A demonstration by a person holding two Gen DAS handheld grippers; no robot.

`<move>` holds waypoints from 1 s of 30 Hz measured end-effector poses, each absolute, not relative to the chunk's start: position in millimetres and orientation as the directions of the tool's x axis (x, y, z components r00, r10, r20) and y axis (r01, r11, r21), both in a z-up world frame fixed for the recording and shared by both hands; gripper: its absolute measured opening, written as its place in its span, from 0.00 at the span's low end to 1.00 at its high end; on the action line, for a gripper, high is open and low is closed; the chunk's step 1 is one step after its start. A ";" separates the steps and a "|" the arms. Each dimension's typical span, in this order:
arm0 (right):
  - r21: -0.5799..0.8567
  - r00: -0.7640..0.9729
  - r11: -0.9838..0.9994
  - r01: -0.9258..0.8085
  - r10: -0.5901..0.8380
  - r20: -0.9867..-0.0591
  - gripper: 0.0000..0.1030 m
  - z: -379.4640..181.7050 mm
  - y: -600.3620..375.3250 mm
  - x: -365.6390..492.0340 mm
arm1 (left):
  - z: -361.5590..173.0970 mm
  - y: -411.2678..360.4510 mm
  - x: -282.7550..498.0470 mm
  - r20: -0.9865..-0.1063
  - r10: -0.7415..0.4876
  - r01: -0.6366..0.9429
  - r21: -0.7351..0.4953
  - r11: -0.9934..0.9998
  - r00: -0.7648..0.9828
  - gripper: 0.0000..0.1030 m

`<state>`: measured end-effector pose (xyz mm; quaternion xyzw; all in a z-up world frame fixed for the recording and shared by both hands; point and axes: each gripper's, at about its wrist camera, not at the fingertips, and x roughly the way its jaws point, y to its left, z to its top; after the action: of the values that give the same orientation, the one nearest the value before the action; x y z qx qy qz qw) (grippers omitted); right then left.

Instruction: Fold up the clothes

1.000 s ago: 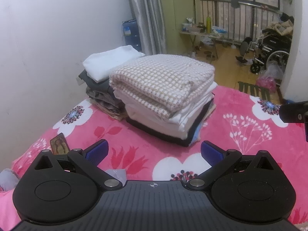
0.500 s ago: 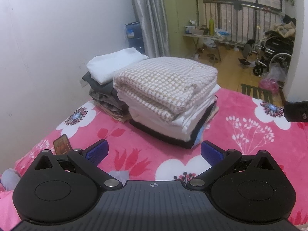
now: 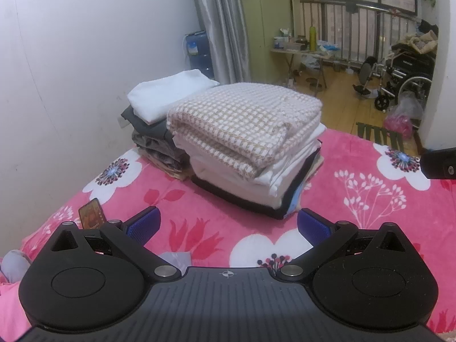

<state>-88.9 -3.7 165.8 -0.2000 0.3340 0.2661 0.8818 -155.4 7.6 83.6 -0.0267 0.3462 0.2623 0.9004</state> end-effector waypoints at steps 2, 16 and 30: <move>-0.175 0.636 0.779 -0.602 0.335 -0.695 1.00 165.8 -3.8 -88.7 | 83.4 7.6 -155.1 -0.638 0.454 -0.492 0.133 0.860 0.622 1.00; -0.177 0.636 0.778 -0.603 0.335 -0.695 1.00 165.6 -3.1 -88.8 | 83.7 6.6 -154.8 -0.634 0.458 -0.493 0.137 0.859 0.623 1.00; -0.179 0.637 0.777 -0.603 0.335 -0.694 1.00 165.6 -3.4 -88.2 | 84.4 7.1 -155.0 -0.631 0.461 -0.493 0.139 0.859 0.624 1.00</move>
<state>-88.2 -3.4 165.6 -0.2017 0.3328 0.2660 0.8819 -155.0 7.1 84.4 -0.0236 0.3435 0.2648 0.9007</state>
